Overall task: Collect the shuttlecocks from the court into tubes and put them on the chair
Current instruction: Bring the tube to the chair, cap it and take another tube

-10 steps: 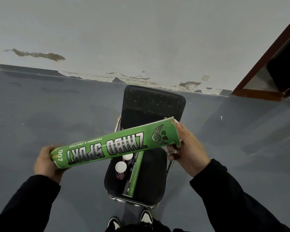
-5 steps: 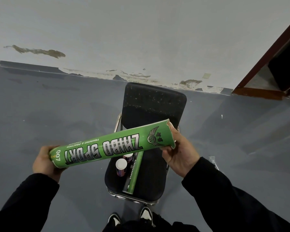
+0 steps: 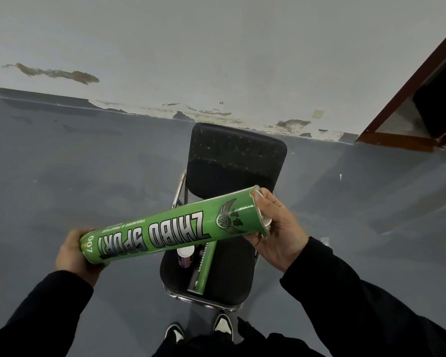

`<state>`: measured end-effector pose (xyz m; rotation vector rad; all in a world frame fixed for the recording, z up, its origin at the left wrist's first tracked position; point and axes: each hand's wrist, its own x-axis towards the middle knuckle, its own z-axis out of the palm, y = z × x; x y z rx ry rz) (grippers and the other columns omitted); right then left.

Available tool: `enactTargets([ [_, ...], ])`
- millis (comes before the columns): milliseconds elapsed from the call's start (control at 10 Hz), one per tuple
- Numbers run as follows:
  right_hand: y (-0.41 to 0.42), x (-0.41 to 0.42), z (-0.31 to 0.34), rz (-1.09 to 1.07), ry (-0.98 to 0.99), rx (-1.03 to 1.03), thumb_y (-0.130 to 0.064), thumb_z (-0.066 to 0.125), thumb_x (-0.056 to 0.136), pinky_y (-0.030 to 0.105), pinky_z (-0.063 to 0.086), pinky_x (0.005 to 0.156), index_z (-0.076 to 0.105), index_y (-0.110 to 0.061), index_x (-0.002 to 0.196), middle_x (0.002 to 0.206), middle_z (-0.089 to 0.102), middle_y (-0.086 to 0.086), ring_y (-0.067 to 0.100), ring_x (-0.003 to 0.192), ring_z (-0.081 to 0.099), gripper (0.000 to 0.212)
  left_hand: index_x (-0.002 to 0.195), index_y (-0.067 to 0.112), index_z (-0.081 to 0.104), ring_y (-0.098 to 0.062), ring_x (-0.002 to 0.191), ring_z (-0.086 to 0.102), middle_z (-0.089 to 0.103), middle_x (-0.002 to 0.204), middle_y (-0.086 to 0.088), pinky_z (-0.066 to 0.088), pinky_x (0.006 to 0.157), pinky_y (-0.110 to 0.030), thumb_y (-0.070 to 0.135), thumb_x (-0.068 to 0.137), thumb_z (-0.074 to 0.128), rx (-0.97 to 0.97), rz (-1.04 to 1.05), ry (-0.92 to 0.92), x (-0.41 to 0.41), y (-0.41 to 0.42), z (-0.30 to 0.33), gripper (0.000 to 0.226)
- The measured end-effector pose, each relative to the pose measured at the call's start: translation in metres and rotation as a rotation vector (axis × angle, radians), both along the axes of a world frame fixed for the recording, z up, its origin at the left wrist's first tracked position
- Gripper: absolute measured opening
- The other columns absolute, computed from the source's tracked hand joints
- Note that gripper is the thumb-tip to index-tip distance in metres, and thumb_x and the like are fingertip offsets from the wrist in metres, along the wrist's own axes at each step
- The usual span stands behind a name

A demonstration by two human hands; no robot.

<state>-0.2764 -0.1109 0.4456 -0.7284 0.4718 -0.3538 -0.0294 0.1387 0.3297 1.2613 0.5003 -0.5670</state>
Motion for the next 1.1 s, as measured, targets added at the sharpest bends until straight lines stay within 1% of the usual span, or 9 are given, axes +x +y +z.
enactTargets([
  [100, 0.003, 0.003, 0.006, -0.027, -0.038, 0.007, -0.025, 0.092, 0.069, 0.030, 0.057, 0.063, 0.055, -0.014, 0.079, 0.082, 0.064, 0.005, 0.020, 0.074, 0.062, 0.039, 0.088, 0.023, 0.057, -0.016, 0.072, 0.057, 0.066, 0.055, 0.009, 0.047, 0.064, -0.035, 0.028, 0.103, 0.045, 0.025, -0.120, -0.011, -0.005, 0.001, -0.004, 0.020],
  [200, 0.005, 0.005, 0.008, -0.064, -0.067, -0.041, -0.014, 0.071, 0.086, 0.027, 0.051, 0.057, 0.051, -0.015, 0.071, 0.070, 0.062, 0.001, 0.013, 0.060, 0.059, 0.024, 0.073, 0.020, 0.048, -0.019, 0.042, 0.051, 0.052, 0.049, 0.000, 0.039, 0.042, -0.024, 0.030, 0.093, 0.048, 0.085, -0.172, 0.066, -0.005, -0.002, -0.010, 0.022],
  [300, 0.010, 0.009, 0.020, -0.104, -0.061, -0.126, -0.011, 0.069, 0.086, 0.024, 0.044, 0.052, 0.053, -0.019, 0.066, 0.065, 0.059, -0.001, 0.010, 0.054, 0.054, 0.026, 0.068, 0.019, 0.044, -0.020, 0.035, 0.046, 0.045, 0.048, -0.002, 0.036, 0.037, -0.021, 0.029, 0.089, 0.049, 0.118, -0.261, 0.146, -0.011, -0.001, -0.012, 0.024],
  [400, 0.014, 0.007, 0.024, -0.098, -0.022, -0.259, -0.016, 0.079, 0.082, 0.028, 0.035, 0.055, 0.055, -0.023, 0.065, 0.066, 0.057, -0.002, 0.010, 0.055, 0.051, 0.030, 0.071, 0.015, 0.046, -0.025, 0.035, 0.045, 0.042, 0.059, -0.010, 0.038, 0.036, -0.024, 0.029, 0.083, 0.051, 0.202, -0.330, 0.201, -0.013, 0.004, -0.017, 0.019],
  [600, 0.019, 0.012, 0.023, -0.065, 0.002, -0.304, -0.013, 0.069, 0.089, 0.022, 0.043, 0.049, 0.053, -0.020, 0.069, 0.068, 0.050, 0.001, 0.011, 0.056, 0.049, 0.027, 0.076, 0.011, 0.056, -0.029, 0.045, 0.052, 0.047, 0.064, -0.013, 0.039, 0.034, -0.023, 0.030, 0.085, 0.048, 0.244, -0.470, 0.309, -0.025, 0.012, -0.026, 0.023],
  [700, 0.003, 0.017, 0.006, 0.055, 0.161, -0.100, -0.041, 0.072, 0.089, 0.019, 0.035, 0.047, 0.068, -0.021, 0.087, 0.077, 0.057, -0.001, 0.011, 0.063, 0.043, 0.020, 0.079, 0.021, 0.056, -0.026, 0.068, 0.054, 0.056, 0.068, -0.007, 0.048, 0.042, -0.026, 0.031, 0.092, 0.048, 0.212, -0.323, 0.320, -0.025, 0.013, -0.032, 0.018],
  [800, -0.016, 0.018, -0.019, 0.002, 0.261, 0.079, -0.061, 0.070, 0.084, 0.017, 0.038, 0.048, 0.074, -0.021, 0.098, 0.083, 0.061, 0.000, 0.008, 0.063, 0.044, 0.043, 0.087, 0.023, 0.059, -0.019, 0.076, 0.056, 0.067, 0.056, 0.003, 0.049, 0.062, -0.031, 0.031, 0.098, 0.048, 0.147, -0.232, 0.270, -0.022, 0.008, -0.032, 0.017],
  [1000, -0.034, 0.017, -0.041, -0.138, 0.384, 0.140, -0.078, 0.056, 0.081, 0.024, 0.036, 0.057, 0.070, -0.015, 0.112, 0.073, 0.053, 0.001, 0.011, 0.057, 0.042, 0.071, 0.079, 0.024, 0.056, -0.021, 0.070, 0.054, 0.063, 0.053, 0.002, 0.043, 0.066, -0.031, 0.035, 0.097, 0.049, 0.174, -0.208, 0.285, -0.019, 0.007, -0.028, 0.022],
  [1100, -0.036, 0.011, -0.055, -0.186, 0.415, 0.124, -0.077, 0.046, 0.088, 0.030, 0.045, 0.064, 0.066, -0.016, 0.127, 0.094, 0.059, 0.007, 0.016, 0.070, 0.052, 0.075, 0.081, 0.025, 0.055, -0.021, 0.072, 0.055, 0.064, 0.054, 0.002, 0.043, 0.068, -0.034, 0.036, 0.100, 0.048, 0.162, -0.181, 0.257, -0.023, 0.004, -0.028, 0.023],
])
